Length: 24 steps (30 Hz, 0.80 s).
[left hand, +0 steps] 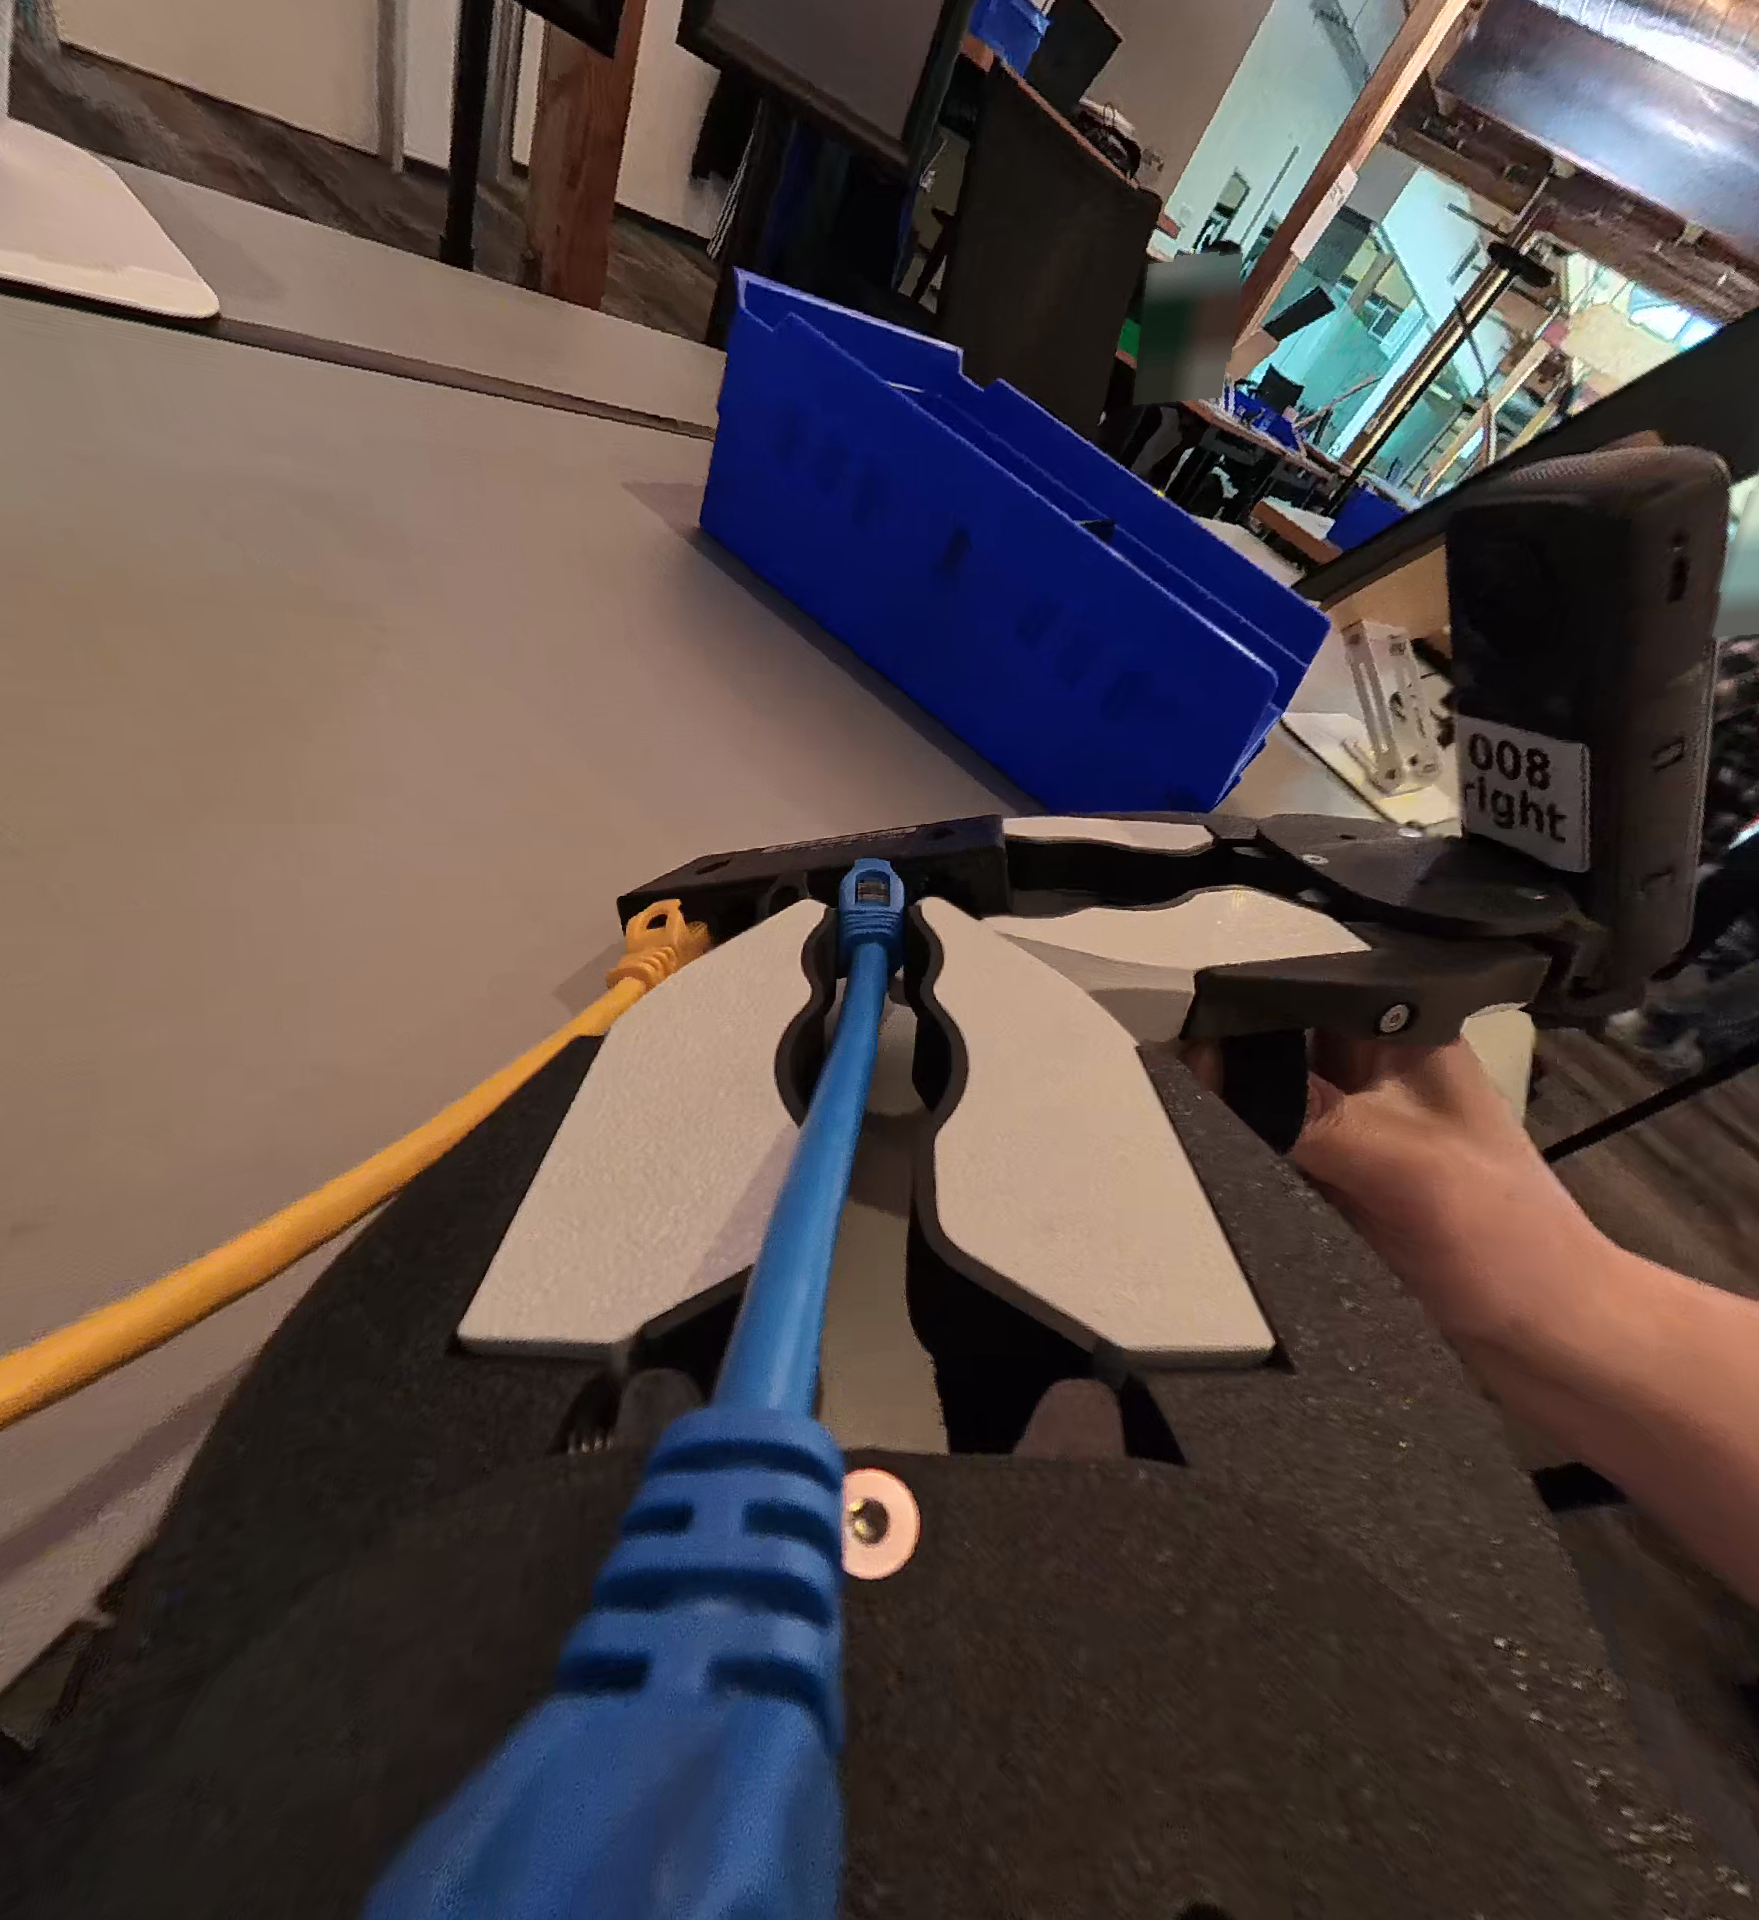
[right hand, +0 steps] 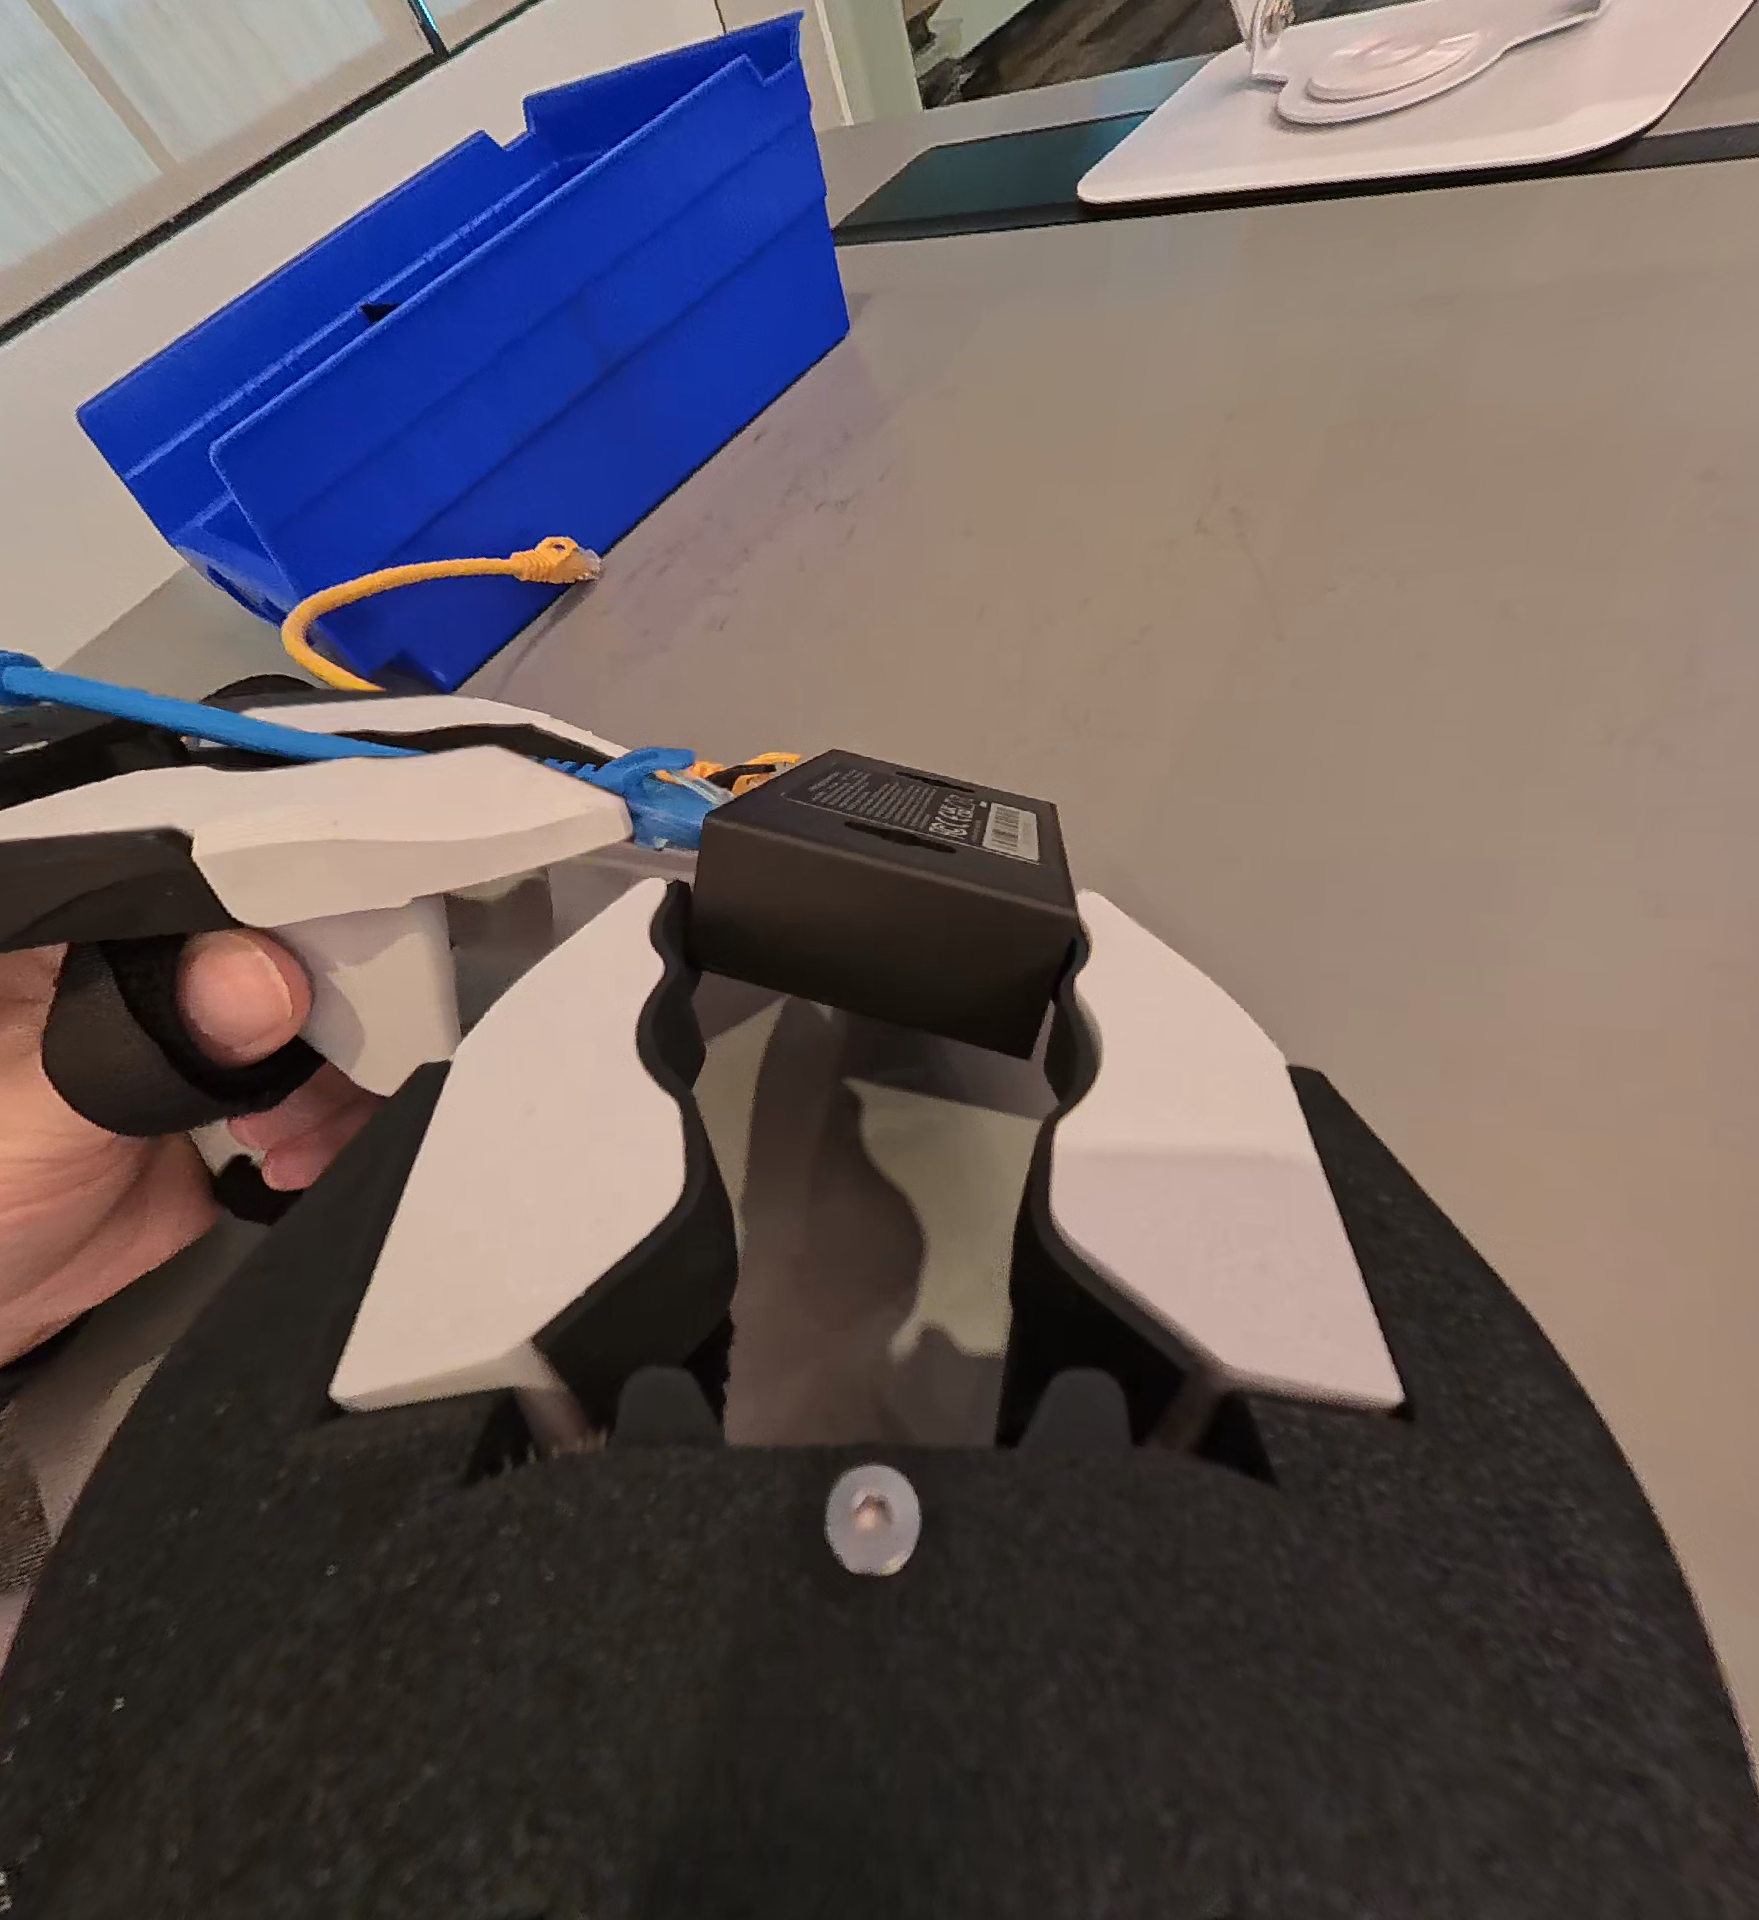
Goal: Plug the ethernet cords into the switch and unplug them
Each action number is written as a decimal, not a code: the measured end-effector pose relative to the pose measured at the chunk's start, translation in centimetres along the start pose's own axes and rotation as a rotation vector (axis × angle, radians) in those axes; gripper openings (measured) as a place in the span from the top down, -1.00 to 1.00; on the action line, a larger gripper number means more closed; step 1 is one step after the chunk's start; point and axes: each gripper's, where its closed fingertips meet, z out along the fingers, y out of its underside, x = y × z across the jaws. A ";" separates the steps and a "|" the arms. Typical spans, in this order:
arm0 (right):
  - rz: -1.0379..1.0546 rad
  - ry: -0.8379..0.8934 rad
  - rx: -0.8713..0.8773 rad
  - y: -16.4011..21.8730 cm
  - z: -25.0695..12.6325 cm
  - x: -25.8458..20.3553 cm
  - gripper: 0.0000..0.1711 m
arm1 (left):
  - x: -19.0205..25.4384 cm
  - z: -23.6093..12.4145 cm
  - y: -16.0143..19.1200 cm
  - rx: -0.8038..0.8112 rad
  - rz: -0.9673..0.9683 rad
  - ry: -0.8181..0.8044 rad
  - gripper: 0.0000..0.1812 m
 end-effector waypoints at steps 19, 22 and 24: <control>0.199 -0.100 -0.052 0.0 -0.8 1.4 0.30 | 0.0 1.6 1.4 -0.100 -0.064 0.012 0.88; 0.141 -0.074 -0.109 0.5 -0.6 1.1 0.22 | -0.1 1.8 1.4 -0.107 -0.064 0.004 0.87; 0.116 -0.074 -0.137 0.9 -0.6 1.0 0.18 | -0.2 1.8 1.4 -0.108 -0.054 -0.002 0.88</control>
